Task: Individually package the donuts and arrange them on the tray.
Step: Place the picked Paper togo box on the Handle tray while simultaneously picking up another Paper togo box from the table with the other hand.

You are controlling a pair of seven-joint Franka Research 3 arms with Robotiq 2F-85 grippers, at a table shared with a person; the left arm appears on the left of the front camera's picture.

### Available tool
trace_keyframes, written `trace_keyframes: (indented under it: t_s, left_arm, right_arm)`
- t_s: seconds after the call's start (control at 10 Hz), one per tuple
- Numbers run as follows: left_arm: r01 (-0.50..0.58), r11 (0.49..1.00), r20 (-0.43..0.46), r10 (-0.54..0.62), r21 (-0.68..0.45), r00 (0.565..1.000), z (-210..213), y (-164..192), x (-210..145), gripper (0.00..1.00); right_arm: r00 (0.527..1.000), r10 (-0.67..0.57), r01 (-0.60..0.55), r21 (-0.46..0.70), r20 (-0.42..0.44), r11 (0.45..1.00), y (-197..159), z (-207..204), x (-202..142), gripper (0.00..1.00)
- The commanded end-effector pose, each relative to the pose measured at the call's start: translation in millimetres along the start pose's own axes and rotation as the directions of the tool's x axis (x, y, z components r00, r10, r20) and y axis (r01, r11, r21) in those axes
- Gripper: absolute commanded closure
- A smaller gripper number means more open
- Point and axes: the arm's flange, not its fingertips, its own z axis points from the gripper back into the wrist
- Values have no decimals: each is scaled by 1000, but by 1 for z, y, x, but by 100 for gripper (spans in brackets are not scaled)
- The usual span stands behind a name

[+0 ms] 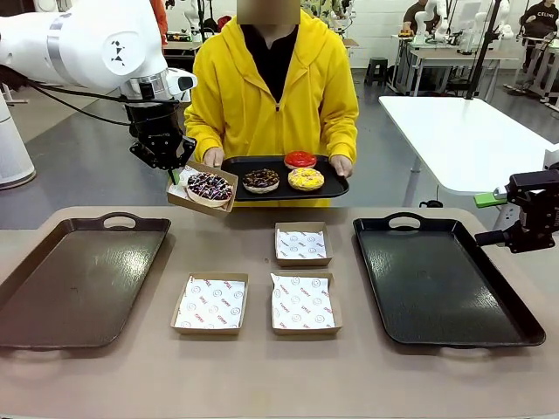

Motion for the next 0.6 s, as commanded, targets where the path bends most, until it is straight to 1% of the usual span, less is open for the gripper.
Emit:
trace_keyframes:
  t_s: [0.0, 0.1, 0.2, 0.3, 0.4, 0.5]
  left_arm:
    - [0, 1000, 0, 0, 0, 1000, 0, 0, 0, 99]
    - [-4, 999, -26, 3, -37, 1000, 1, 18, 0, 99]
    - [8, 999, -47, -10, -43, 999, 10, 38, -2, 99]
    - [11, 999, -45, -13, -47, 999, 15, 56, -14, 99]
    - [16, 999, -60, -19, -41, 998, 23, 79, -23, 99]
    - [-6, 998, -74, 2, -55, 997, 27, 98, -30, 99]
  right_arm:
    - [1000, 0, 0, 0, 0, 1000, 0, 0, 0, 0]
    - [999, -34, 34, -70, 0, 997, 9, -11, 23, 0]
    - [999, -39, 41, -149, 12, 988, 24, -23, 53, 0]
    - [998, -68, 66, -227, -2, 972, 38, -35, 83, 0]
    - [997, -78, 77, -298, 9, 951, 60, -52, 117, 0]
    - [997, -71, 67, -362, 1, 930, 77, -71, 141, 0]
